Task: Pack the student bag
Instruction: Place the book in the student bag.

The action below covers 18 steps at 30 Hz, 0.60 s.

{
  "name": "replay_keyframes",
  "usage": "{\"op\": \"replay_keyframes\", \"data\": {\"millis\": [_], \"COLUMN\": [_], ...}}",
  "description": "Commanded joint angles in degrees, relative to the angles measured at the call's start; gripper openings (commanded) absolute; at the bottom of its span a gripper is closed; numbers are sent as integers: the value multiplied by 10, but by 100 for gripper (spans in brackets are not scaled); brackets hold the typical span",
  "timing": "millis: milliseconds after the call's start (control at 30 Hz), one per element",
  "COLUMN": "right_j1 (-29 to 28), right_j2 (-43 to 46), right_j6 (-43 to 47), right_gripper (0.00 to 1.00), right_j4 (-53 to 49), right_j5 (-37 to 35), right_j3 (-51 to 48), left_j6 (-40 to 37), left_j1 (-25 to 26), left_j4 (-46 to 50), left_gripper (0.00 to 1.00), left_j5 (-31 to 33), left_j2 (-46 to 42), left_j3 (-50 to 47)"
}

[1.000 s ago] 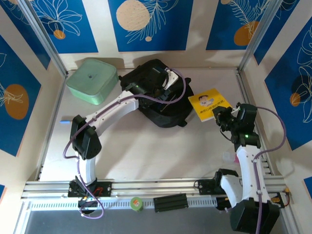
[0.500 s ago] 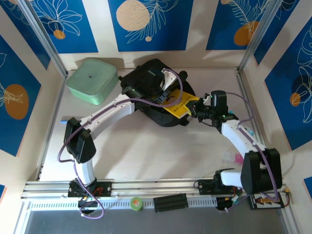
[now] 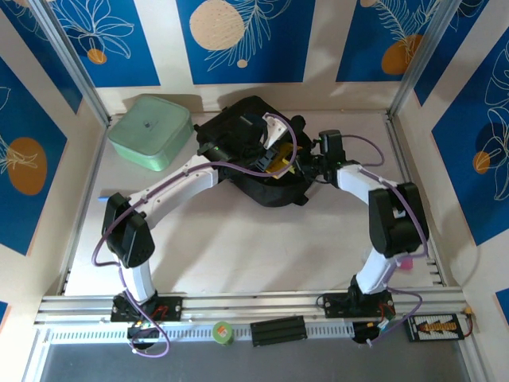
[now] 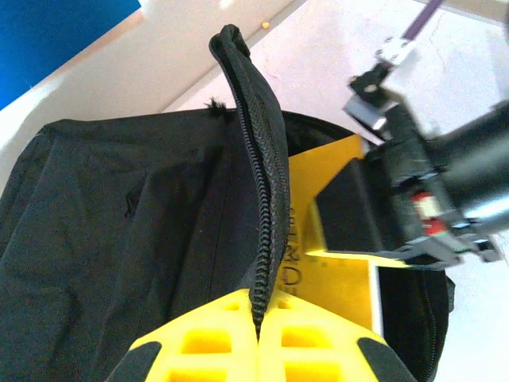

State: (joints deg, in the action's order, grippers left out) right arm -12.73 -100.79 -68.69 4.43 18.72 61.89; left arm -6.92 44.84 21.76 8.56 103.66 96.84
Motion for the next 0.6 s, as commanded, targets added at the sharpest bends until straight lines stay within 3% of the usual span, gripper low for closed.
{"op": "replay_keyframes", "data": {"millis": [0, 233, 467, 567], "right_j1": [-15, -35, -42, -39], "right_j2": [-49, -158, -204, -202], "right_j6": [6, 23, 12, 8], "right_gripper": [8, 10, 15, 24], "right_j4": [18, 37, 32, 29], "right_j5": [-2, 10, 0, 1], "right_j3": [49, 121, 161, 158], "left_j6": [12, -7, -6, -6], "left_j1": [-2, -2, -4, -3], "left_j4": [-43, -43, -42, -41], "left_gripper": [0, 0, 0, 0], "left_j5": [-20, -11, -17, -18], "left_j2": [-35, -39, -39, -38], "left_j3": [0, 7, 6, 4]}}
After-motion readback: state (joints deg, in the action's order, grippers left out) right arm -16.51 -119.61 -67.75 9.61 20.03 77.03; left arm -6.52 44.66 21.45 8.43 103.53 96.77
